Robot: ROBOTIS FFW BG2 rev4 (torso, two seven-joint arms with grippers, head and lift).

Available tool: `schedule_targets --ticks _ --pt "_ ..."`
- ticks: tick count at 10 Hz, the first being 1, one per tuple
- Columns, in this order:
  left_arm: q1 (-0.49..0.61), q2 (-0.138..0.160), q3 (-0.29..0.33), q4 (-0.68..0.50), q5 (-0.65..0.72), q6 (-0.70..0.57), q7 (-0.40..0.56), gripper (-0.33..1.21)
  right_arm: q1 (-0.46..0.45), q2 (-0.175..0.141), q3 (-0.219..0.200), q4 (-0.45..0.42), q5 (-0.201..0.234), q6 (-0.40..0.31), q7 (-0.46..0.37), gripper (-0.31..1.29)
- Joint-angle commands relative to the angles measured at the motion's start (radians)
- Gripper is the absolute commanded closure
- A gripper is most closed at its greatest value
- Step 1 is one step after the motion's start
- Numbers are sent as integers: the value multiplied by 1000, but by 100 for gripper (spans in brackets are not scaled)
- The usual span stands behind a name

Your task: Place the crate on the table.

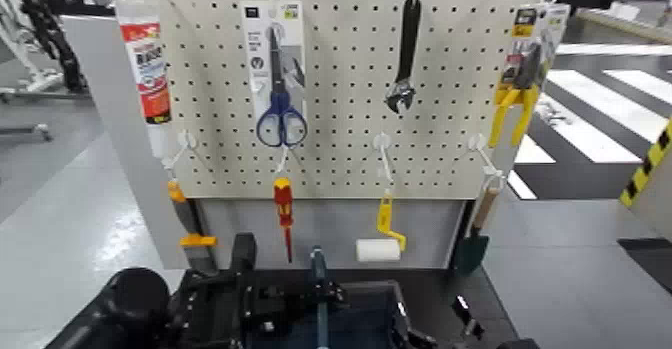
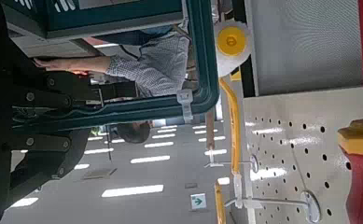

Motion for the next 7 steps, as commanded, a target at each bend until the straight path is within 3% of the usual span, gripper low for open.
schedule_targets --ticks 1,2,4,7 --pt "-4 0 -1 1 -18 -16 -10 113 2 0 0 0 -2 1 0 14" --pt "-4 0 10 -11 -36 -21 -14 82 2 0 -2 0 -4 0 0 14" --pt "3 -1 25 -31 -62 -31 -28 52 2 0 -2 0 -6 1 0 14" --pt "23 -4 58 -83 -91 -41 -37 39 3 0 -2 0 -7 4 3 14"
